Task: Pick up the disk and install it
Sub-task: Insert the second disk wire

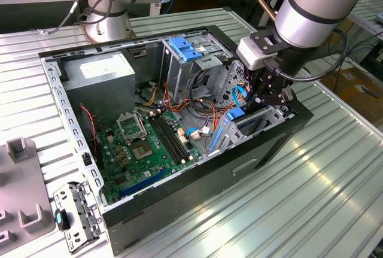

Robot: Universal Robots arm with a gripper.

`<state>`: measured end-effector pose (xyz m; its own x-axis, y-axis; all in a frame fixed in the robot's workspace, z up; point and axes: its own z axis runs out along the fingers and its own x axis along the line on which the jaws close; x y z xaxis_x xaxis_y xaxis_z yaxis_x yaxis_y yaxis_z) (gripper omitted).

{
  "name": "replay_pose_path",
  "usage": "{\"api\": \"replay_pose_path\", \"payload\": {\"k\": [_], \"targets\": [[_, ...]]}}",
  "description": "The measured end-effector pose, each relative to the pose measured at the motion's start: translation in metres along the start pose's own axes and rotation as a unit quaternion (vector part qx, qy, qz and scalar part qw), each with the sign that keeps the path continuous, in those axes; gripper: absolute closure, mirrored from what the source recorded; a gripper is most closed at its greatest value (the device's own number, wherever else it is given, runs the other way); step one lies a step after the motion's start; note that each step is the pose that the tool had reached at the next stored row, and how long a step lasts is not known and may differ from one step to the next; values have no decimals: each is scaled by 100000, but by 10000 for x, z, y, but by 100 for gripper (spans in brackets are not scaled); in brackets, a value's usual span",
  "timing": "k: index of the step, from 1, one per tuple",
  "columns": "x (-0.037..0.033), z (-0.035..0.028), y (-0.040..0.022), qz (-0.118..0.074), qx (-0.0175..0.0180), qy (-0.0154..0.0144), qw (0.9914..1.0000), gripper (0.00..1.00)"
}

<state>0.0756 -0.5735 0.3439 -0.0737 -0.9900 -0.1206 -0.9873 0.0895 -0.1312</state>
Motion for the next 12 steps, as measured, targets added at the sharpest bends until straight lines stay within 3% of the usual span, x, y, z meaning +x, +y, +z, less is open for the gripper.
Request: {"api": "replay_pose_path", "payload": {"k": [12], "targets": [[9, 52, -20, 9, -3, -38, 100000, 84]]}}
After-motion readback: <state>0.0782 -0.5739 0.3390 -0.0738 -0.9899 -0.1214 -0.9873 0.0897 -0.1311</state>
